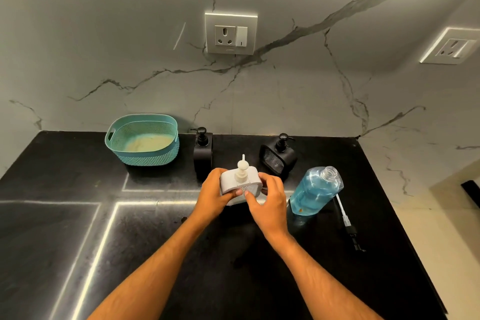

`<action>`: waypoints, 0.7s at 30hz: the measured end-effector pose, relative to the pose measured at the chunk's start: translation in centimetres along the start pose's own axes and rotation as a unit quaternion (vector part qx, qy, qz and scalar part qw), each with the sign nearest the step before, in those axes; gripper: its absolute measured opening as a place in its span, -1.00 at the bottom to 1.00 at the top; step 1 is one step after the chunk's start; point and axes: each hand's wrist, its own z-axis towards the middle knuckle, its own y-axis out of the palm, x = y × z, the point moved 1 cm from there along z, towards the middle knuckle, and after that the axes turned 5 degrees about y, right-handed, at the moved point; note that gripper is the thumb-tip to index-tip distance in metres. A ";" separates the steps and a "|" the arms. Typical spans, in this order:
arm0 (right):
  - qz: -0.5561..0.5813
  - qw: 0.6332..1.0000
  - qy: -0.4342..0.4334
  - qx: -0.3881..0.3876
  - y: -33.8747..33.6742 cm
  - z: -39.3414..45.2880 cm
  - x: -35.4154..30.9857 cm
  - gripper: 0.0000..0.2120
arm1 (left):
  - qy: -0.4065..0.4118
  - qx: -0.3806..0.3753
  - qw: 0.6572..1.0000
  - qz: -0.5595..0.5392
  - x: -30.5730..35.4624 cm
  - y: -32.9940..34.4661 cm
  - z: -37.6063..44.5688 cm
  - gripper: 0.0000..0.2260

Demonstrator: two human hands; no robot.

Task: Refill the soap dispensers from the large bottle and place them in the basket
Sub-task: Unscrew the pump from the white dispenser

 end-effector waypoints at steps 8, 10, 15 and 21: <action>-0.016 0.994 -0.103 0.014 -2.2 -3.5 -3.4 -0.56 | 0.006 -0.015 1.000 -0.005 2.3 -1.2 -6.3 -0.54; -0.027 0.994 -0.108 0.023 -2.3 -4.1 -4.2 -0.62 | 0.006 -0.010 1.000 -0.009 2.7 -0.8 -7.4 -0.56; -0.029 0.994 -0.100 0.027 -3.0 -4.7 -4.5 -0.69 | 0.001 -0.007 1.000 -0.026 3.3 -0.4 -8.8 -0.53; -0.005 0.996 -0.084 0.001 -3.9 -5.1 -4.8 -0.66 | 0.009 -0.017 1.000 -0.019 3.5 -0.5 -9.3 -0.52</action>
